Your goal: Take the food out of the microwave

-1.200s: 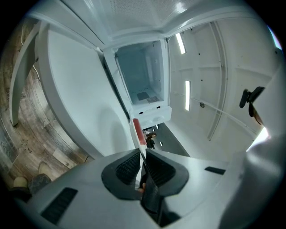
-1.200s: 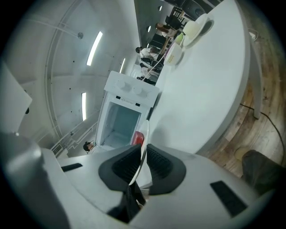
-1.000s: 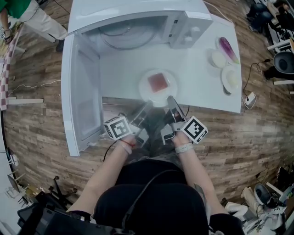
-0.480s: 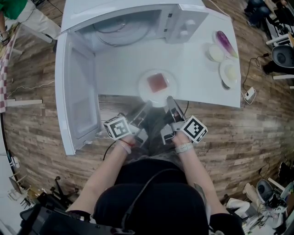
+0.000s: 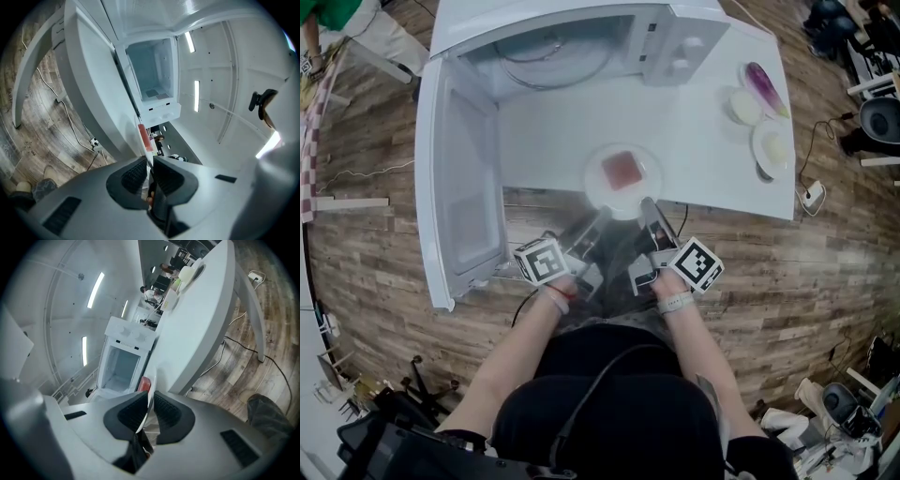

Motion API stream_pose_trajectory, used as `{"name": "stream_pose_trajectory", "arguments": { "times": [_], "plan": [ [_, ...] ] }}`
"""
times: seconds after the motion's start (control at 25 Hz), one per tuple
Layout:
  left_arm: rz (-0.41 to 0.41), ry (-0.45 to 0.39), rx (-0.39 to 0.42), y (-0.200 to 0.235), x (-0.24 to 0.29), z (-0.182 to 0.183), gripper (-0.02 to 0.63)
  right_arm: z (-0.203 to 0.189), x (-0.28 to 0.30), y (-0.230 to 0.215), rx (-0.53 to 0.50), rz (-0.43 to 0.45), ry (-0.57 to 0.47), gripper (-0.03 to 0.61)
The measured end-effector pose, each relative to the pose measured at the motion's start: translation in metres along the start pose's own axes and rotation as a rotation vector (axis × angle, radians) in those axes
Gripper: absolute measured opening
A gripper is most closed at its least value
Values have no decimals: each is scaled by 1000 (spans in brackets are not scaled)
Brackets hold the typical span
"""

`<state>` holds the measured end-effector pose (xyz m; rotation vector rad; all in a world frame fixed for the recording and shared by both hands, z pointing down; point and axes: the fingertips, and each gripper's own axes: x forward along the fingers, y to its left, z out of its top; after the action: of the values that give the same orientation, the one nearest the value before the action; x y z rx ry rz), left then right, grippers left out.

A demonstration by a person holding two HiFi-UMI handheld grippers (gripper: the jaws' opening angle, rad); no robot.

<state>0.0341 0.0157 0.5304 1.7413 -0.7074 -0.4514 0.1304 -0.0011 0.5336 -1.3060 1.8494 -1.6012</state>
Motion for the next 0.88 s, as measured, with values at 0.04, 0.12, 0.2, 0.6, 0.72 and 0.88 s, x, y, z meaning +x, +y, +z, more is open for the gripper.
{"name": "stream_pose_trajectory", "arguments": {
  "times": [0.04,0.12,0.2,0.6,0.72,0.88],
  "plan": [
    [3,-2,0,1,-1,0,45,-1,0,-1,-3,-1,2,56],
    [6,-5,-1,4,-2,-1,46,-3,0,-3,8,-4,4,56],
    [7,-8,-5,5,-3,-1,44,-4,1,-5,15,-6,5,56],
    [14,-3,-11,10,-4,-3,48,-7,2,-8,20,-10,12,55],
    [12,-4,-14,10,-3,-2,48,-7,3,-9,23,-10,11,55],
    [18,-4,-17,18,-5,-5,47,-6,2,-9,19,-17,8,55]
  ]
}}
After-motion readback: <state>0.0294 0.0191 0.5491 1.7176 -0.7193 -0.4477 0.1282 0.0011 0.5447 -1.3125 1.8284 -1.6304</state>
